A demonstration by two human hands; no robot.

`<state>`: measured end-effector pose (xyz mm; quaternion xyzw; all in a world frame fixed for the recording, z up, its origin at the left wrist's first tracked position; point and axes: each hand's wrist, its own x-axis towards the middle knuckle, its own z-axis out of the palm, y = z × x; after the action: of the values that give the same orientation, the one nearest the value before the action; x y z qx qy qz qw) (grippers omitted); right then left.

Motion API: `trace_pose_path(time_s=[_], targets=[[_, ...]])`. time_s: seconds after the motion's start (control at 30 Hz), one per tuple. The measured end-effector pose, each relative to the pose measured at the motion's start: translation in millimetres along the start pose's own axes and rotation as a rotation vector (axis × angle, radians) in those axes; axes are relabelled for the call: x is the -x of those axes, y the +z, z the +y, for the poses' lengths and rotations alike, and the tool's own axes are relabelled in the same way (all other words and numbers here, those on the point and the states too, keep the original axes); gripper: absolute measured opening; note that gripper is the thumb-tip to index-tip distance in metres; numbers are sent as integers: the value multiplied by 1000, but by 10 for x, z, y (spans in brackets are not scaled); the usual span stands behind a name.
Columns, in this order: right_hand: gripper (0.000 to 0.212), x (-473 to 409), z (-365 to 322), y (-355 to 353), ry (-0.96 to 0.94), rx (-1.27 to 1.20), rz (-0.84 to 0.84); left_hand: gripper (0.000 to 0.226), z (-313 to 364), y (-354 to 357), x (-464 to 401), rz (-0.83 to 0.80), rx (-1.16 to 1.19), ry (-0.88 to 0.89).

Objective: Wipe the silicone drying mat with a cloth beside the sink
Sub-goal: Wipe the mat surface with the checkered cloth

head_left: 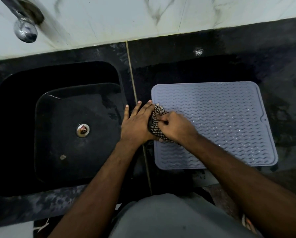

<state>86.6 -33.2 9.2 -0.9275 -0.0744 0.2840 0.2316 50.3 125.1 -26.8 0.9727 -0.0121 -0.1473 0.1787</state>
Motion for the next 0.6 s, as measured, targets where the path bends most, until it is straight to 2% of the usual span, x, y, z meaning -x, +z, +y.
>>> trace_pose_path(time_s=[0.13, 0.23, 0.33, 0.47, 0.6], targets=[[38, 112, 152, -153, -113, 251, -26, 133, 56, -46, -12, -29, -25, -33], [40, 108, 244, -302, -228, 489, 30, 136, 88, -50, -14, -50, -9, -51], [45, 54, 282, -323, -275, 612, 52, 136, 133, -49, -14, -66, -9, -74], [48, 83, 315, -280, -334, 705, 33, 137, 231, -77, -27, -104, -23, -132], [54, 101, 399, -369, -291, 653, 38, 137, 336, -123, -31, -132, -44, -197]])
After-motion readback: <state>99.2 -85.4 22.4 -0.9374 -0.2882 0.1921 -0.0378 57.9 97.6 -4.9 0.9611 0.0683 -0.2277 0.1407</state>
